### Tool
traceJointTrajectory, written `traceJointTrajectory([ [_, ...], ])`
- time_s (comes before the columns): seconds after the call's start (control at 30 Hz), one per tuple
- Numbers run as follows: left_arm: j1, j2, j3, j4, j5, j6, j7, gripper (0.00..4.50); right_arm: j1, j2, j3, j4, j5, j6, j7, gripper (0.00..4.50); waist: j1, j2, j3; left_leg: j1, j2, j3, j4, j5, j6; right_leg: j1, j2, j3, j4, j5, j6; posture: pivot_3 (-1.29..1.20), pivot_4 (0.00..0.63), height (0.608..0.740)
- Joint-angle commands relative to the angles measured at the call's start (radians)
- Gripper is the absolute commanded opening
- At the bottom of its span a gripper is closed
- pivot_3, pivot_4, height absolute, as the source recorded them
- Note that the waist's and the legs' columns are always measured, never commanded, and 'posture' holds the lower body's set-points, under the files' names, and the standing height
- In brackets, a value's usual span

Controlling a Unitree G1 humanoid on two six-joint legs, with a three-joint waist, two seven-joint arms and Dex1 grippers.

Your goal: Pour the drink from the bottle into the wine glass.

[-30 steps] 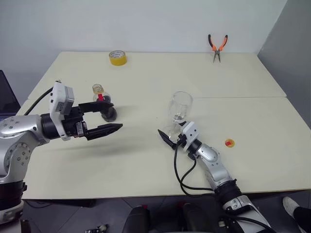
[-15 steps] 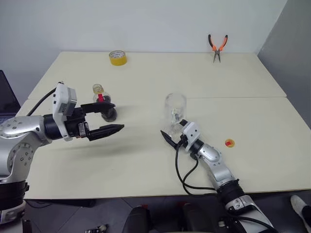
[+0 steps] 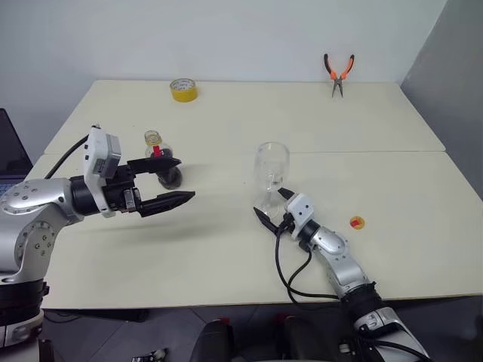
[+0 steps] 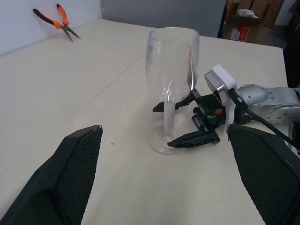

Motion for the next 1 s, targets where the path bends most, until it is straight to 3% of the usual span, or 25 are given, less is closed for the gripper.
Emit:
traceJointTrajectory([
  [0.03,-0.017,-0.003,0.014,-0.029,-0.004,-0.016,0.007,4.5,0.02,-0.019,-0.009,-0.038,0.004,0.019,0.016,4.45,0.0,0.0,0.0,0.0,0.0,0.0,0.0,0.0,0.0,0.0,0.0,0.0,0.0,0.0,0.0,0.0,0.15,0.74],
  [0.43,-0.039,-0.043,0.005,-0.038,0.004,-0.027,0.047,4.5,0.141,-0.121,0.001,-0.239,0.014,0.139,0.079,4.45,0.004,0.0,0.0,0.0,0.0,0.0,0.0,0.0,0.0,0.001,0.0,0.0,0.0,0.0,0.0,0.0,0.15,0.74],
  [0.7,-0.018,-0.12,0.012,-0.063,0.021,-0.051,0.142,4.5,0.31,-0.247,-0.032,-0.577,0.091,0.305,0.133,4.45,0.005,0.0,0.0,0.0,0.0,-0.001,0.0,0.0,0.0,0.001,-0.001,-0.001,-0.001,0.0,0.0,0.0,0.15,0.74],
  [0.9,0.018,-0.127,0.02,-0.111,-0.02,-0.01,0.158,4.5,0.394,-0.325,-0.088,-0.788,0.187,0.439,0.16,4.45,0.003,0.0,0.0,0.0,0.0,-0.001,0.0,0.0,0.0,0.001,0.0,0.0,0.0,0.0,0.0,0.0,0.15,0.74],
  [1.0,0.039,-0.137,0.014,-0.131,0.044,-0.069,0.196,4.5,0.408,-0.355,-0.118,-0.874,0.236,0.511,0.166,4.45,0.003,0.0,0.0,0.0,0.0,-0.001,0.0,0.0,0.0,0.001,0.0,0.0,0.0,0.0,0.0,0.0,0.15,0.74],
])
